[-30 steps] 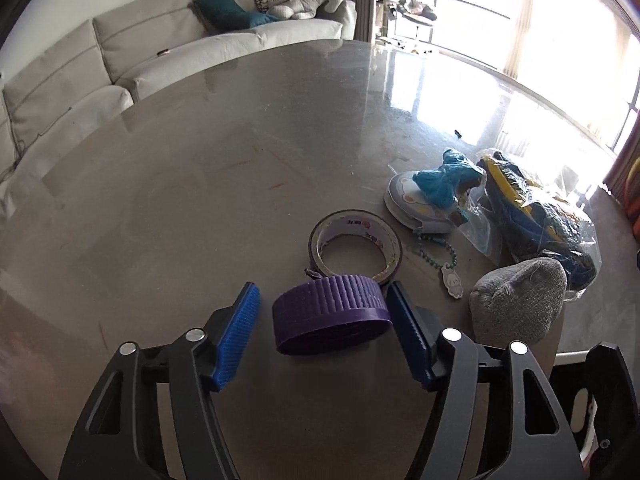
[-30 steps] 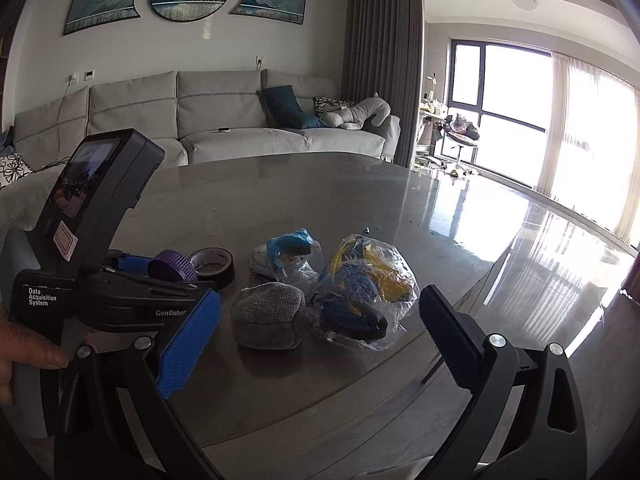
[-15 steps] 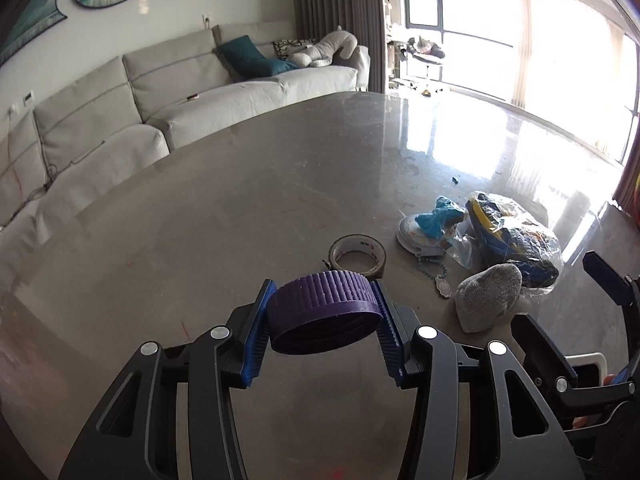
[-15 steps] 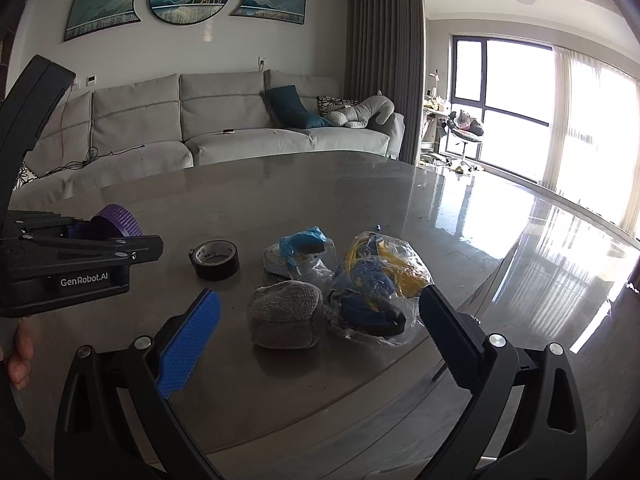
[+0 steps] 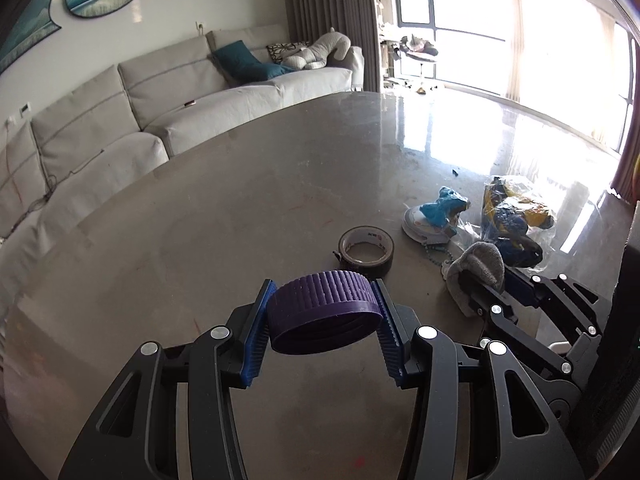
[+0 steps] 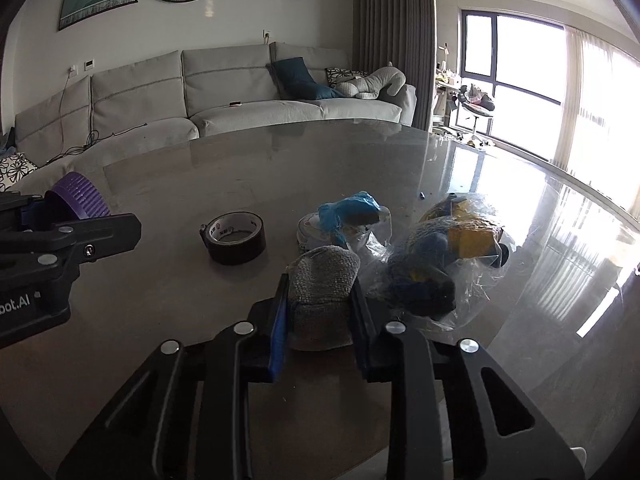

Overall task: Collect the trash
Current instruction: 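Carry the purple cup and grey knit item in both grippers over the white bin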

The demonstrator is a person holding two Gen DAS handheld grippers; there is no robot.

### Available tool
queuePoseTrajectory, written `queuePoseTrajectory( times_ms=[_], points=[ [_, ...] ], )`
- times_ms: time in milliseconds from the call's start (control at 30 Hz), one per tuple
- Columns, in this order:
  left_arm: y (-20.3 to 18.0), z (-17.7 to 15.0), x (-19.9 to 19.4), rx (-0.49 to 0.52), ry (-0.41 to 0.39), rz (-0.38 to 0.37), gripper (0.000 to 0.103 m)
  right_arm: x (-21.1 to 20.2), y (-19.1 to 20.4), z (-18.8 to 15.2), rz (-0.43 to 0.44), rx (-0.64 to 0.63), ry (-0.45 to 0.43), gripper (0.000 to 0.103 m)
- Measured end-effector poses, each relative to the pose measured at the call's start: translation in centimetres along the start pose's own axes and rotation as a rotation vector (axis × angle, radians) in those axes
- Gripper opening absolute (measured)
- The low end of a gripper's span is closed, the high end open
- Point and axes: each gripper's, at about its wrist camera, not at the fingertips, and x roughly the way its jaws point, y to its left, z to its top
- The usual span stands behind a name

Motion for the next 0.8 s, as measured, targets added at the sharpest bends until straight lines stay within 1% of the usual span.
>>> queuePoseTrajectory(
  times_ms=[67,133,300,533,633,800],
  points=[
    [0.1,0.0,-0.2,0.002,-0.005,-0.001,0.047,-0.4,-0.2,0.0,0.017,0.012,0.006,0.02],
    [0.3,0.3,-0.4,-0.004,-0.02,0.0,0.047,-1.3,-0.1,0.1,0.037,0.013,0.002,0.02],
    [0.3,0.5,-1.1,-0.016,-0.044,-0.01,0.047,-5.2,0.5,1.2,0.06,-0.033,-0.073,0.02],
    [-1.1,0.5,-2.7,-0.005,-0.069,-0.051,0.047,-9.9,-1.0,2.2,0.049,-0.039,-0.136,0.02],
    [-2.3,0.6,-3.4,0.01,-0.069,-0.085,0.047,-11.6,-1.8,2.2,0.031,-0.048,-0.157,0.02],
    [-5.1,0.2,-4.8,0.05,-0.072,-0.171,0.047,-13.9,-3.4,1.6,-0.002,-0.059,-0.173,0.02]
  ],
)
